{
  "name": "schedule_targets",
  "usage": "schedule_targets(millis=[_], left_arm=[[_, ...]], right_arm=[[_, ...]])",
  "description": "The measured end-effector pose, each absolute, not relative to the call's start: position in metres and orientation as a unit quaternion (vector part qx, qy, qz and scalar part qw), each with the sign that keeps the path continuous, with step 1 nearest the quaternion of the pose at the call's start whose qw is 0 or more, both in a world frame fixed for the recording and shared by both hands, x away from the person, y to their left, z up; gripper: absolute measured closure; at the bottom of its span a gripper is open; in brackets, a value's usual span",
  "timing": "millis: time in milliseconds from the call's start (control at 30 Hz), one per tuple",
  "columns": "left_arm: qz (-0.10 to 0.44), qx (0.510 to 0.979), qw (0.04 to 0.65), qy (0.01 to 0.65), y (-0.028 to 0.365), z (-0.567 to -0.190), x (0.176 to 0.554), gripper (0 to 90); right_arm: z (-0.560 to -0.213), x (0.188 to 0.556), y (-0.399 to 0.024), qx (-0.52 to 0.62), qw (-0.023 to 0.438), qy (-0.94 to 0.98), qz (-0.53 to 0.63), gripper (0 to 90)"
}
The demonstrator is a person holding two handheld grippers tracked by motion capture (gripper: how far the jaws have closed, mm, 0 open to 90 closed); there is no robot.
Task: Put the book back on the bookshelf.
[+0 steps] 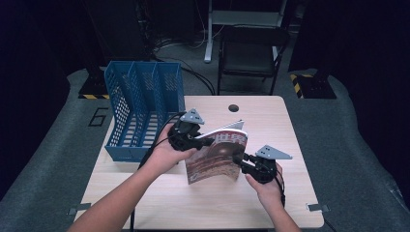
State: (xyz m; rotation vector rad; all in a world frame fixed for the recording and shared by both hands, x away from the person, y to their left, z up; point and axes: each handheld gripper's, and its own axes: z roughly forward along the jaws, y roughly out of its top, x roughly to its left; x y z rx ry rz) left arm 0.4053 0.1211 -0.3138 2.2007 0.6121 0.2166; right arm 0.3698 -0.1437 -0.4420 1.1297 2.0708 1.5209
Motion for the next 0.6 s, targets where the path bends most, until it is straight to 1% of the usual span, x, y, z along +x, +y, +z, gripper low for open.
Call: schedule_targets(millis=[600], left_arm=[[0.083, 0.882, 0.393, 0.247, 0.1186, -0.3102, 0.4067, 83.0]], right_arm=[[-0.4386, 0.3718, -0.1429, 0.389, 0.177, 0.729, 0.534, 72.6]])
